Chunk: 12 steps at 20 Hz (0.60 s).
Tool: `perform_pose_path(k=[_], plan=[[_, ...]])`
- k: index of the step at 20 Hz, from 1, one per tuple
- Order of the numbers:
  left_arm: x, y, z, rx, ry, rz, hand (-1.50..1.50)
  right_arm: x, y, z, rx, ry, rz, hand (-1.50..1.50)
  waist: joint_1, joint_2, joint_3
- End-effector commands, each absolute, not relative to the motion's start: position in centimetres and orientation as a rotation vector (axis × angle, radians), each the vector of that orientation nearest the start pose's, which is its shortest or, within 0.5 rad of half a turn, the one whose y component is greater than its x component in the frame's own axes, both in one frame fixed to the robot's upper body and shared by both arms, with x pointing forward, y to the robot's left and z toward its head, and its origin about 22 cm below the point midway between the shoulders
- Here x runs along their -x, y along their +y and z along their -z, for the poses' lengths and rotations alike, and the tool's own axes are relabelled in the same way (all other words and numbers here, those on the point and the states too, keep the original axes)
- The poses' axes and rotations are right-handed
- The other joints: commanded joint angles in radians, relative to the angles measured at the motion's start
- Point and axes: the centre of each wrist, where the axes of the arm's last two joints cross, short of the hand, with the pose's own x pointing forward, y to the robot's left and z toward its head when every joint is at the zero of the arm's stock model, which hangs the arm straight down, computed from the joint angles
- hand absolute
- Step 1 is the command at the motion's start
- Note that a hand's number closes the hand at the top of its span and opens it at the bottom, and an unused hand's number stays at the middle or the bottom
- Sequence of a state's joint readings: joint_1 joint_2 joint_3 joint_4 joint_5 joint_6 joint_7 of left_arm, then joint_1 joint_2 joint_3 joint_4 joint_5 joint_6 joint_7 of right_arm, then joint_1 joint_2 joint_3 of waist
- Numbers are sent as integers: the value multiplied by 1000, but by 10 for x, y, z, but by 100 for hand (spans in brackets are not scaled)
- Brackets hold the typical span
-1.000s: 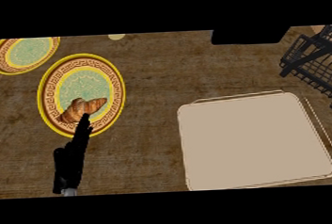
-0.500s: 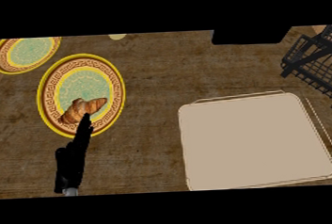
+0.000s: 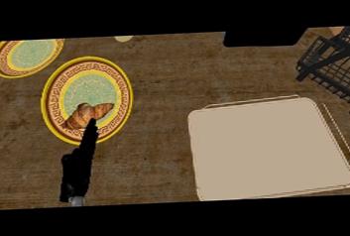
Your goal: Pick the squash from the tray and place it in the tiered basket
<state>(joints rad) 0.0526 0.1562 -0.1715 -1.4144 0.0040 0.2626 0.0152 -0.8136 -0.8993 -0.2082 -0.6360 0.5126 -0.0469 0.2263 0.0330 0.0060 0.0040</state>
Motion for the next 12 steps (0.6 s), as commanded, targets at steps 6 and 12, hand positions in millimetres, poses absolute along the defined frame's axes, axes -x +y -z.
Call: perform_pose_path(k=[6,12], plan=[[-215,234,51,-210,-1307,35,0,-373,-488,-187,933,-1195,31,-150,7,6,-1],[-215,233,57,-250,-1316,46,0,-372,-491,-187,813,-1387,221,-150,-12,1,-2]])
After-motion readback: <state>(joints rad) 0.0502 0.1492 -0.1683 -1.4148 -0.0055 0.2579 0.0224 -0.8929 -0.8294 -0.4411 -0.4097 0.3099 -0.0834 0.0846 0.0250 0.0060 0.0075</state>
